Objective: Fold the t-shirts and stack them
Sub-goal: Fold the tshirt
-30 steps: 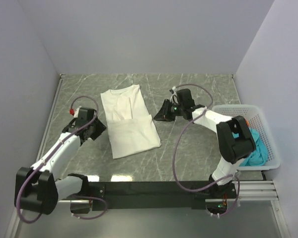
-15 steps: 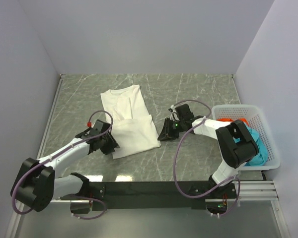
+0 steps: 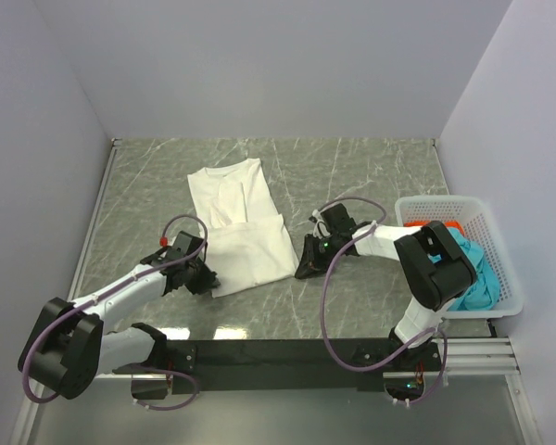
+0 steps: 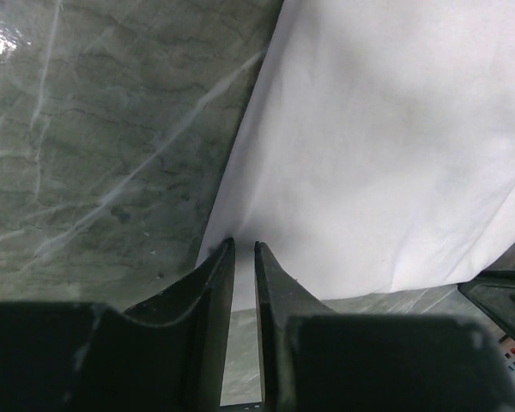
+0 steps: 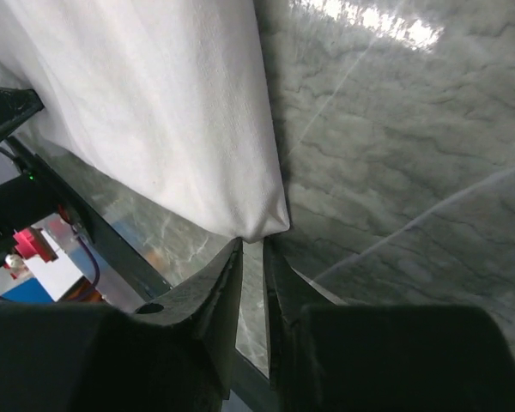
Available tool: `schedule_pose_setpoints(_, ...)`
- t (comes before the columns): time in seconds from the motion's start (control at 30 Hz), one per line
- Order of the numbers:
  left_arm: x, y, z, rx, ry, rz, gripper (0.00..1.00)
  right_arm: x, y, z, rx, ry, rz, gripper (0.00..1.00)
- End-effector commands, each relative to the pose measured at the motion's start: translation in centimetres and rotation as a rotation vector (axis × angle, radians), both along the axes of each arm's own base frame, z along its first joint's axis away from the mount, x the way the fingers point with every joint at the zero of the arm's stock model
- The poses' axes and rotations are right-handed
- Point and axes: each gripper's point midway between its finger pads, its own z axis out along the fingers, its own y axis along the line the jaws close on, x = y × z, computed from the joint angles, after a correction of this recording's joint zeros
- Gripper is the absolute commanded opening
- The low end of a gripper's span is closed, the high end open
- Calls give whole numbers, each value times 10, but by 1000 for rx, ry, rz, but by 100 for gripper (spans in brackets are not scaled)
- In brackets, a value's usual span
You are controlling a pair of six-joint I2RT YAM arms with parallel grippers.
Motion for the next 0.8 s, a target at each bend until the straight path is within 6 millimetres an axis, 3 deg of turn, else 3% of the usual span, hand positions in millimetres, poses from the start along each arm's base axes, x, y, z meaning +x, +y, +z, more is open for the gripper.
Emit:
schedule_pose_setpoints(0.0, -24, 15, -21, 68, 90, 10, 22, -17, -13, -19, -91, 41, 13, 23)
schedule_pose_setpoints(0.2, -27, 18, -23, 80, 103, 15, 22, -9, -25, -20, -176, 12, -46, 10)
schedule_pose_setpoints(0.3, -26, 19, -21, 80, 106, 25, 20, -6, -26, -8, -171, -18, -61, 6)
schedule_pose_setpoints(0.47, -23, 29, -12, 133, 92, 52, 18, 22, -1, 41, -29, -155, -62, 9)
schedule_pose_setpoints(0.57, -21, 27, -9, 124, 85, 50, 17, 46, 14, 59, 24, -205, -92, 9)
schedule_pose_setpoints(0.77, -23, 23, -13, 104, 95, 38, 17, 97, 47, 73, 124, -246, -137, 10)
